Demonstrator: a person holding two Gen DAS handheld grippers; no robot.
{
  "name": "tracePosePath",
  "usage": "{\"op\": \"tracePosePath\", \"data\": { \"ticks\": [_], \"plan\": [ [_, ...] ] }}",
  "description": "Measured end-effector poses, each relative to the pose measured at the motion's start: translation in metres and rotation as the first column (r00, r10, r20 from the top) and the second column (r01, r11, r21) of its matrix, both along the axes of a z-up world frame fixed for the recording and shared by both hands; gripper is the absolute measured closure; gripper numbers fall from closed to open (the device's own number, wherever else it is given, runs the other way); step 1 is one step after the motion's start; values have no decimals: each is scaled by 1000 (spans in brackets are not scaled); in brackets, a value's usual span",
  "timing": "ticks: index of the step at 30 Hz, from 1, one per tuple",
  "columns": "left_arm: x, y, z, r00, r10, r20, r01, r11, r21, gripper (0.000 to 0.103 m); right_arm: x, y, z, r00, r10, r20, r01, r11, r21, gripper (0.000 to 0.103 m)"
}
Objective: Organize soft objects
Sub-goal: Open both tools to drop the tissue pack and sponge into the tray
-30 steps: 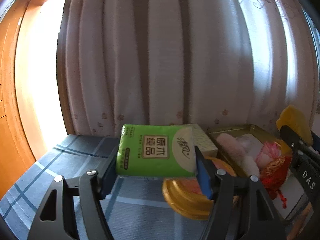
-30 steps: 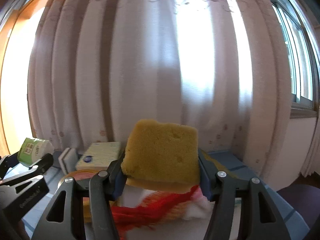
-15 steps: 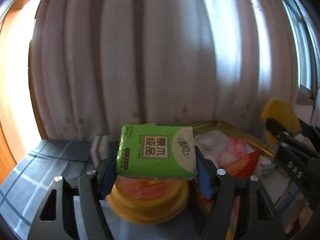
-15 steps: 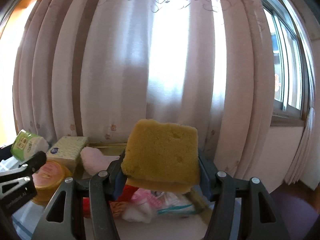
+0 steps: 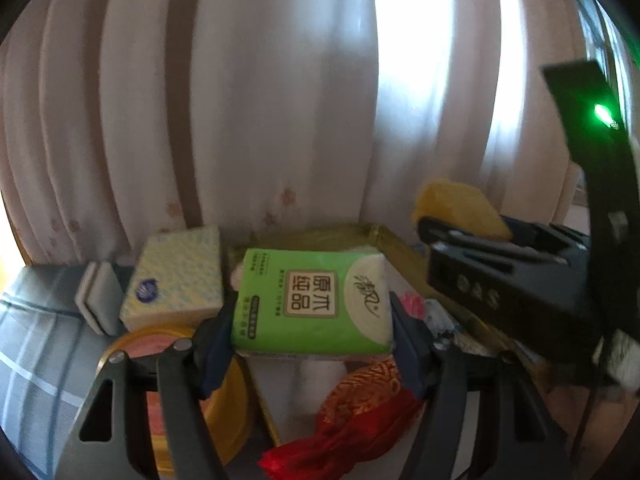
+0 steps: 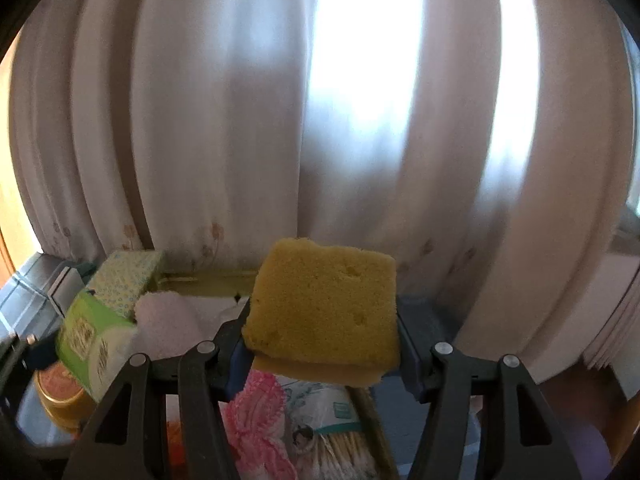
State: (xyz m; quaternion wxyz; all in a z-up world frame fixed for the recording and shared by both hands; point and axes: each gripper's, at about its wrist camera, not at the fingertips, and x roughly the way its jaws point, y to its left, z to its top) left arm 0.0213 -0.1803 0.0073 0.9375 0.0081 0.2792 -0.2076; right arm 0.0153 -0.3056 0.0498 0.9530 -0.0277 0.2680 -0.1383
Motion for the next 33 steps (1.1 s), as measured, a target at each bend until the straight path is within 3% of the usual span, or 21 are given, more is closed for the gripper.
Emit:
{"op": "tracePosePath", "data": {
  "ticks": [7,10,15,16,19,24,29,33],
  "plan": [
    [11,-20,-8,996,-13,-86,17,999,37,35,45,-15,-19,985,43,-169,-29,996,84,41],
    [19,-28,-12,986,-60,-156,70,996,56,33,60,-24,-26,973,60,-222,-28,989,142,39],
    [8,-34,-3,993,-67,-101,76,993,92,12,73,-31,-36,944,169,-284,-86,956,282,35],
    [5,-33,0,994,-68,-87,76,992,100,1,75,-32,-38,939,182,-292,-90,949,302,33],
    [-5,-26,11,997,-74,-38,78,992,100,1,71,-38,-36,940,214,-265,-104,921,374,25],
    [-22,-11,23,997,-54,48,51,996,69,1,54,-43,-24,947,258,-189,-148,878,455,24],
    [-32,5,31,989,-33,146,25,998,60,1,33,-42,-20,966,240,-90,-158,834,528,24],
    [-33,15,29,986,14,165,-27,997,78,1,5,-43,-19,988,153,24,-141,826,546,24]
  ]
}}
